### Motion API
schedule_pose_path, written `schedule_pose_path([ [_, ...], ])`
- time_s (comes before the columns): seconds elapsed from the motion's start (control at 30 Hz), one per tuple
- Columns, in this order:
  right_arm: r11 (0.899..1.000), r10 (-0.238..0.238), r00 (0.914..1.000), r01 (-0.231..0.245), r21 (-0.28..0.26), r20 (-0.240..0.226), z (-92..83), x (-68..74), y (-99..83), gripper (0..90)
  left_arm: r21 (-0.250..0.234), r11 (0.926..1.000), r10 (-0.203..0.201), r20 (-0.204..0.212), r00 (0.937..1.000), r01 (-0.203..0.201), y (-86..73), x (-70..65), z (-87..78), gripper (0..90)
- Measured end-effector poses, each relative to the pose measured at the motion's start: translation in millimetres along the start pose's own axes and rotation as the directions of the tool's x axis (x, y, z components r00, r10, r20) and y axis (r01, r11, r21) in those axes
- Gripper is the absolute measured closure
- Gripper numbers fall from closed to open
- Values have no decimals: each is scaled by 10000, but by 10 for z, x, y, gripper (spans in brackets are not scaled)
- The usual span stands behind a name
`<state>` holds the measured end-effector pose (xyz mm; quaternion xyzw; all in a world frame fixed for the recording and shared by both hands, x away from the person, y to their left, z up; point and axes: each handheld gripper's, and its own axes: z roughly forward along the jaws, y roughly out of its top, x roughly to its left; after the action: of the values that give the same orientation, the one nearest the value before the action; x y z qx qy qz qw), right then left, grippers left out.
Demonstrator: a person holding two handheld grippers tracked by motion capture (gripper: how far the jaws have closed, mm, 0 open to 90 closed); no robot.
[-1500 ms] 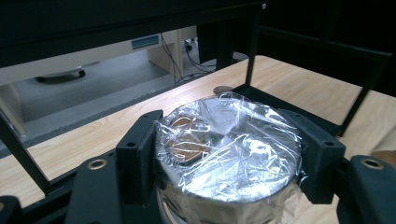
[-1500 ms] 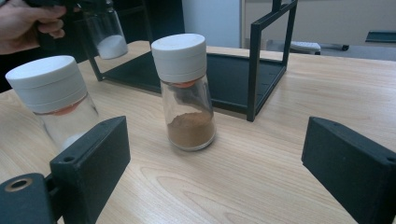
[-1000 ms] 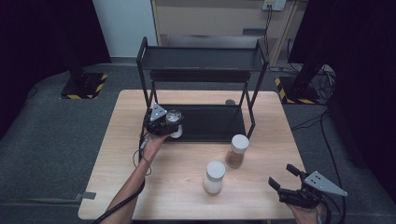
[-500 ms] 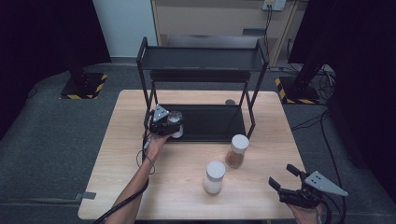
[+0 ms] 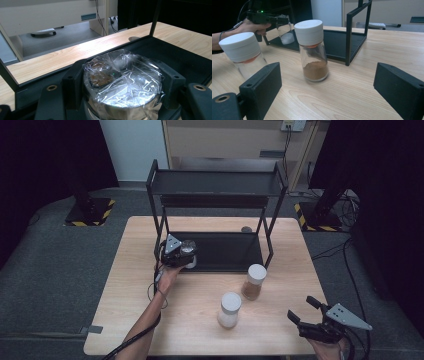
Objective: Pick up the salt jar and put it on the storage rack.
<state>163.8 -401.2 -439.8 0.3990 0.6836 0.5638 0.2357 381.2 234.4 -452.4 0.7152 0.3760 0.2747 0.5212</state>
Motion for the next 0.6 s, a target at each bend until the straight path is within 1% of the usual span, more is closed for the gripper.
schedule_pose_path([
  [0.17,10000,32,10000,-32,-12,1,-1,-4,-2,83,42,10000,50,70,10000,-51,10,9,2,327],
  [0.2,10000,28,10000,-28,-14,-4,-1,-6,-3,83,41,10000,70,20,10000,-70,13,2,-1,323],
  [0.3,10000,85,10000,-85,-34,-32,-5,-11,-5,83,23,9992,-394,136,9991,394,32,46,-11,220],
  [0.33,9999,92,10000,-92,-41,-38,-6,-11,-6,83,16,9990,-446,111,9989,445,37,44,-17,189],
  [0.43,10000,88,10000,-88,-36,-48,-5,-12,-5,83,-79,9990,-431,210,9988,433,47,56,-52,152],
  [0.5,10000,69,10000,-69,-36,-58,-4,-13,-5,83,-81,9995,-315,239,9992,317,73,56,-85,132],
  [0.57,10000,81,9999,-81,-41,-62,-5,-11,-5,83,-190,9989,-418,363,9985,426,85,63,-116,118],
  [0.6,10000,74,10000,-75,-41,-64,-6,-11,-4,83,-143,9994,-320,375,9988,326,108,62,-137,110],
])
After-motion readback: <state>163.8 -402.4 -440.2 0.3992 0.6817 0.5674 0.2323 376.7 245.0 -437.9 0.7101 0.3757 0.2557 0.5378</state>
